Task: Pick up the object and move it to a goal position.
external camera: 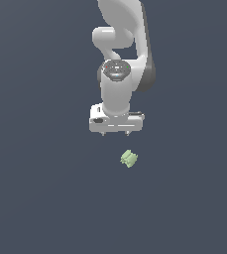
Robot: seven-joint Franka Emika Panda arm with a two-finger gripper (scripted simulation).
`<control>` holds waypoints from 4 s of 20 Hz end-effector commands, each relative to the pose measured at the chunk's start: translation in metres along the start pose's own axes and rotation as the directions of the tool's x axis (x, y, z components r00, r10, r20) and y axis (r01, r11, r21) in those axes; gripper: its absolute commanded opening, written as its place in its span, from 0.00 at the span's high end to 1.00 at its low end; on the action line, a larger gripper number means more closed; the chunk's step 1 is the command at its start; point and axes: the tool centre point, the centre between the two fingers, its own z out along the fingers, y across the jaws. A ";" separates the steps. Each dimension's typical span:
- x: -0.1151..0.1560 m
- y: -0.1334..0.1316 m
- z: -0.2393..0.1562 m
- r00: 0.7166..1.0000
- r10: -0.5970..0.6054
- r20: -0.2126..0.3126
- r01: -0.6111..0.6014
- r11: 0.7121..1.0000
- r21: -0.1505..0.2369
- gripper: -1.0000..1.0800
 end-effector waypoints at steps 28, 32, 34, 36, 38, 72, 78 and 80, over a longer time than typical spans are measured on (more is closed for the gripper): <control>0.010 -0.002 0.026 0.980 -0.198 0.020 0.198 0.980 -0.026 0.04; 0.019 -0.013 0.034 0.951 -0.310 0.014 0.311 0.950 -0.027 0.04; 0.024 -0.019 0.039 0.927 -0.374 0.010 0.374 0.927 -0.027 0.04; 0.030 -0.026 0.044 0.900 -0.436 0.006 0.436 0.900 -0.028 0.04; 0.035 -0.032 0.049 0.869 -0.495 0.002 0.495 0.868 -0.028 0.04; 0.057 -0.064 0.121 0.677 -0.736 -0.023 0.735 0.677 -0.034 0.04; 0.058 -0.064 0.122 0.677 -0.736 -0.023 0.735 0.677 -0.034 1.00; 0.058 -0.064 0.122 0.677 -0.736 -0.023 0.735 0.677 -0.034 1.00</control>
